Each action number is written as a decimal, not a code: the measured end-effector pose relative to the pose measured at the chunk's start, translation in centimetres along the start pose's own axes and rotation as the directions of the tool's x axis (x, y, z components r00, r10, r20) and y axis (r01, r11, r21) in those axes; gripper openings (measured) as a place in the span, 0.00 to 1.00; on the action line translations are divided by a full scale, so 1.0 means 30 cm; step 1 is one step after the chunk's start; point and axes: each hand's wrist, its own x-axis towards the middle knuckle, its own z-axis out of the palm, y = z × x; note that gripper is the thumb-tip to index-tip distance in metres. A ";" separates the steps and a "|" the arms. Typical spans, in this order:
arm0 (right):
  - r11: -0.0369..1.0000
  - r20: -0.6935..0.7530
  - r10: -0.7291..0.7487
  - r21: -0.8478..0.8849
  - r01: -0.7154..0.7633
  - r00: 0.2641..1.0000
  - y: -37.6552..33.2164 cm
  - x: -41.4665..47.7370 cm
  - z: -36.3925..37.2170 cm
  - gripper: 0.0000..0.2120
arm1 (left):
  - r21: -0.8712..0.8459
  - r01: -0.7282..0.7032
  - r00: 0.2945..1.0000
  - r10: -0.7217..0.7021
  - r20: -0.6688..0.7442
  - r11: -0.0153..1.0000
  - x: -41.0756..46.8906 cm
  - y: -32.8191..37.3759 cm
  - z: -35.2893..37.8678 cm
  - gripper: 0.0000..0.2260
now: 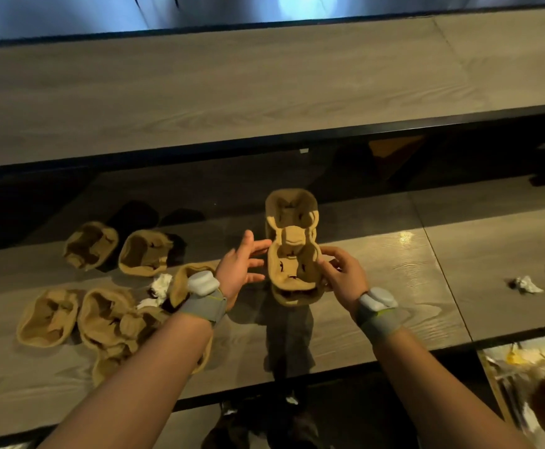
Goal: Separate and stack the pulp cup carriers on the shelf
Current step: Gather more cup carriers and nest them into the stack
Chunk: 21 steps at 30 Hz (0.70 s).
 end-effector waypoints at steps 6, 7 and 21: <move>1.000 -0.006 -0.012 -0.025 0.012 1.000 0.048 -0.013 -0.019 0.09 | 0.046 -0.019 0.999 0.018 0.029 0.999 -0.004 -0.032 0.022 0.23; 0.999 0.004 0.005 -0.044 -0.004 1.000 0.059 -0.012 -0.017 0.08 | 0.081 -0.013 1.000 0.011 0.024 0.997 -0.004 -0.041 0.024 0.21; 0.982 -0.015 0.113 -0.151 -0.114 0.994 0.123 0.066 0.021 0.05 | 0.513 -0.077 0.997 0.072 0.030 0.855 0.054 -0.102 0.034 0.24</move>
